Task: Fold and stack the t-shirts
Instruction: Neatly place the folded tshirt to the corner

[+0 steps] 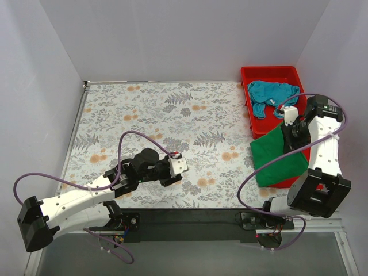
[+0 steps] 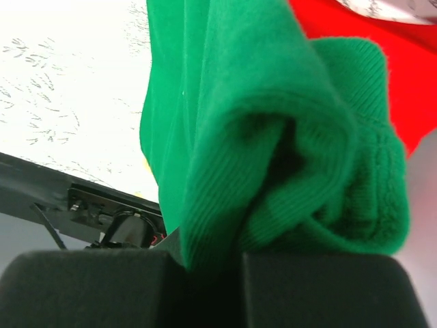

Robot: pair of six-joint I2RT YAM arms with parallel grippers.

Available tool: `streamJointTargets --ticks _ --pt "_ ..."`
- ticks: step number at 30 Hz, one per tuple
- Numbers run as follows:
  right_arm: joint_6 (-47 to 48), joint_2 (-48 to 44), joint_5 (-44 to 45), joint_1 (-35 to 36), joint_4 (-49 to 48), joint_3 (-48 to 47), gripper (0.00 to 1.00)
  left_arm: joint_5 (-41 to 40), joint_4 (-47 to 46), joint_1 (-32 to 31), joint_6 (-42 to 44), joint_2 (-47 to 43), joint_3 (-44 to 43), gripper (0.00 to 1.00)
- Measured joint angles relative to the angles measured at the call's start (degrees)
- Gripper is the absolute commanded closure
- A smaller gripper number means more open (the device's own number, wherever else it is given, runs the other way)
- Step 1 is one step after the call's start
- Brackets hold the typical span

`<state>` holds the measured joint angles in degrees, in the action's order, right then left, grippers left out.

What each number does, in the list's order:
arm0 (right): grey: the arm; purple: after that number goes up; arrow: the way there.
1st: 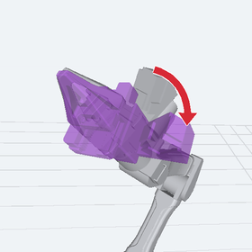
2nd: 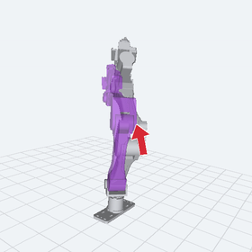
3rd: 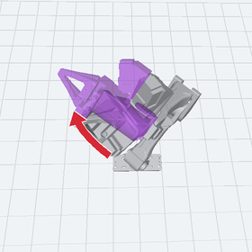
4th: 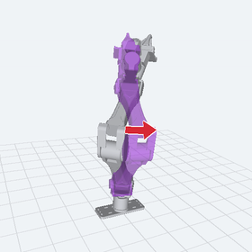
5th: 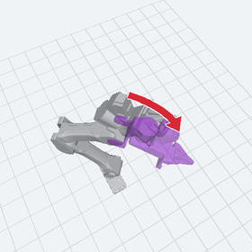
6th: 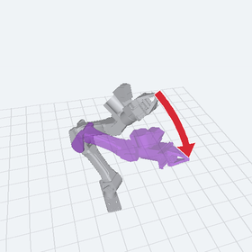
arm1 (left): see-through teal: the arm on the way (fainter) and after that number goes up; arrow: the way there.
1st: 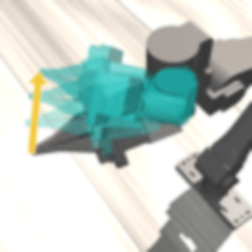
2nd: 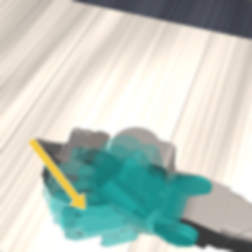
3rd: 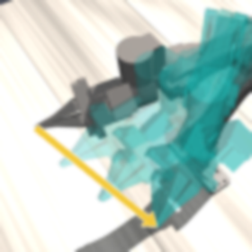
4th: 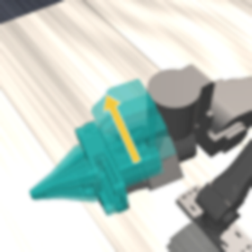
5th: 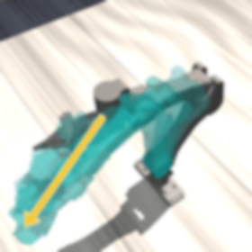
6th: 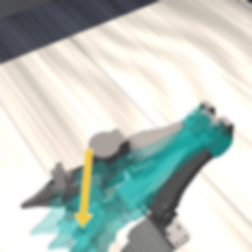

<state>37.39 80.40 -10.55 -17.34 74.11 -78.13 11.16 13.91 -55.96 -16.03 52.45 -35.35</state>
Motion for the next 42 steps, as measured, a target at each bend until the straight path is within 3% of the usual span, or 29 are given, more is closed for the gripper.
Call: streamJointTargets --ticks 10,23,39,40,42 --pt "2.1 0.1 2.2 -2.9 0.7 -0.7 0.99 0.2 -0.8 0.0 0.0 -0.2 0.4 0.53" --pt "9.9 15.6 -1.2 -13.4 0.0 -3.2 0.99 0.2 -0.5 0.0 0.2 -0.1 0.4 0.52" --pt "14.1 22.6 -1.2 -17.4 -6.6 -4.5 0.99 0.3 0.6 0.0 0.2 2.0 -0.1 0.51" --pt "14.1 22.6 -0.8 -17.4 -7.5 -4.3 0.98 0.3 0.7 0.0 0.2 2.1 -0.1 0.51" --pt "14.2 22.7 0.2 -17.4 -9.2 -3.8 0.82 0.4 1.0 0.0 0.2 2.1 -0.1 0.50"
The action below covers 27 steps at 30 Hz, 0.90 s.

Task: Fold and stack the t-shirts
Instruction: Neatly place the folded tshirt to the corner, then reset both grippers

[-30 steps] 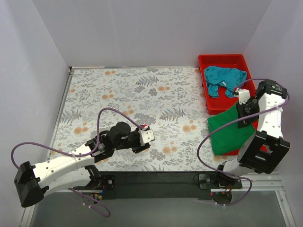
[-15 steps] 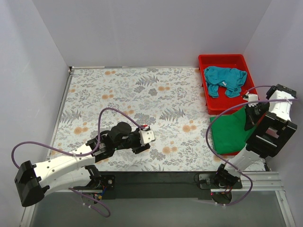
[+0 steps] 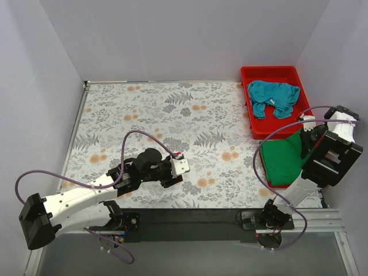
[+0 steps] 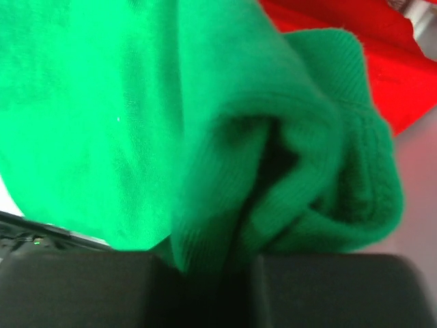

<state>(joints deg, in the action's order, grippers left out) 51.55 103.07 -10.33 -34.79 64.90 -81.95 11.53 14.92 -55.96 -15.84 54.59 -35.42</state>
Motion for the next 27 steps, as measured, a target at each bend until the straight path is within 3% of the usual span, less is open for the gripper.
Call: streamJointTargets --ticks 1,4,5,8,9,18,27 --pt "0.0 0.1 0.6 0.0 -0.7 0.3 0.76 0.0 0.1 0.0 0.0 0.0 0.0 0.50" --pt "-0.2 0.3 2.4 -0.1 -2.4 0.7 0.36 0.0 0.2 0.0 0.0 0.0 0.0 0.50" --pt "-0.2 0.3 2.9 -0.2 -2.8 0.8 0.27 0.0 0.2 0.0 0.0 0.0 -0.1 0.50" --pt "0.3 0.3 4.2 -0.3 -4.0 0.8 0.24 0.0 0.4 0.0 0.0 0.0 -0.4 0.50" --pt "0.3 0.3 4.6 -0.4 -4.2 0.8 0.12 0.0 0.5 0.0 0.0 0.0 -0.5 0.50" --pt "1.0 -1.3 7.4 -0.5 -5.0 0.0 0.02 -0.4 1.6 0.0 -0.9 -1.3 -0.6 0.49" --pt "1.7 -11.8 8.1 3.0 -4.7 -0.2 0.02 0.9 4.0 5.8 -9.8 -0.3 -4.8 0.34"
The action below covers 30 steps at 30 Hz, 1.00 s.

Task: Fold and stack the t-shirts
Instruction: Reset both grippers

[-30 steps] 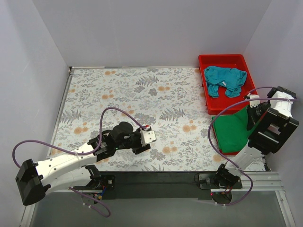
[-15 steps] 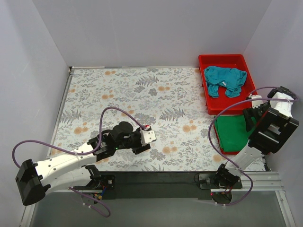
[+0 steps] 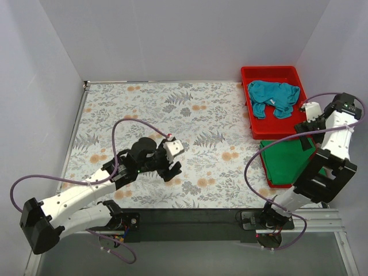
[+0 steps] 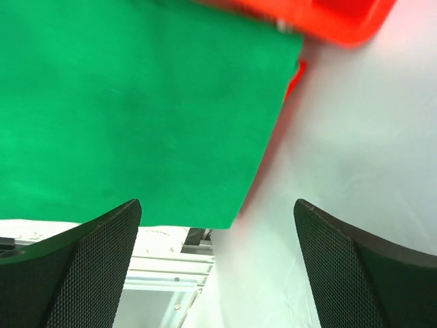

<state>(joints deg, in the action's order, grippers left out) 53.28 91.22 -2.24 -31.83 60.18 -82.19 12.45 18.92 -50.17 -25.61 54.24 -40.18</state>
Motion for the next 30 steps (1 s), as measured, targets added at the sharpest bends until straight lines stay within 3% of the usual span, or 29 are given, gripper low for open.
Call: streamJointTargets --ticks 8,13,15,25,30 --pt "-5.5 -2.4 -4.8 17.9 2.3 -8.4 0.02 6.2 6.0 16.2 -14.8 11.3 -12.1 0.30" --pt "-14.4 -0.5 -11.3 31.4 0.9 -14.5 0.02 15.7 10.4 30.3 -22.3 16.1 -16.9 0.27" --pt "-18.6 -0.2 -13.9 35.8 -0.9 -13.5 0.02 17.2 11.2 35.0 -24.3 17.3 -18.0 0.22" --pt "-30.9 -12.2 -18.1 52.4 -15.1 21.9 0.02 16.4 19.3 42.1 -23.5 20.3 -19.3 0.19" --pt "-34.0 -19.8 -18.0 54.8 -18.8 31.1 0.02 14.9 21.6 42.2 -22.2 18.3 -14.0 0.19"
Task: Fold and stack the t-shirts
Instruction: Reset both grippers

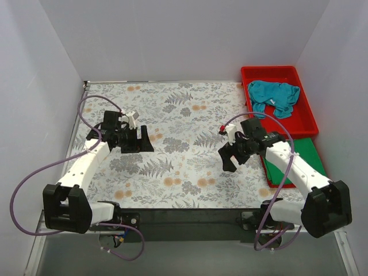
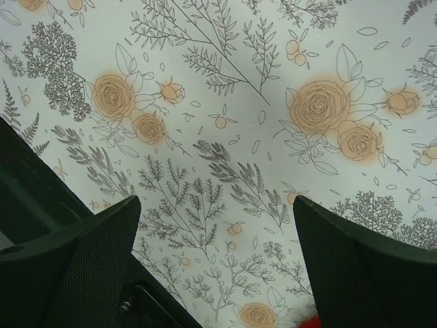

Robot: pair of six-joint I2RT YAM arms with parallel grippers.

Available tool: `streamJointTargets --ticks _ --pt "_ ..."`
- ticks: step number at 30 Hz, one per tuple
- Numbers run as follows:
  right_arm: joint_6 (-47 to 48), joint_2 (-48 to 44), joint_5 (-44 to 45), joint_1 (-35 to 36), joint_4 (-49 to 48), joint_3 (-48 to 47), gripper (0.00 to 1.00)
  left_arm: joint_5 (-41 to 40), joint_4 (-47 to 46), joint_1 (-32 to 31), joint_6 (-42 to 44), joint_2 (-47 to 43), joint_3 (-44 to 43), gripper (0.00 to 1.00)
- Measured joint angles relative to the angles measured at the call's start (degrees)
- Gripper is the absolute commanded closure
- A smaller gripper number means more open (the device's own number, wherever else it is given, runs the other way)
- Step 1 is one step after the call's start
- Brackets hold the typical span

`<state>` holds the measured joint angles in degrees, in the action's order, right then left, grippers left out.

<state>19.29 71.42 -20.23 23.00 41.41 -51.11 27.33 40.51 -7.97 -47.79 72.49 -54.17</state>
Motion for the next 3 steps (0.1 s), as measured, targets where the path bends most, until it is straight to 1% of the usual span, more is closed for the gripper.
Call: streamJointTargets --ticks 3 --pt "-0.9 -2.7 0.7 0.0 -1.4 1.0 0.01 -1.2 1.2 0.0 0.3 -1.0 1.0 0.19"
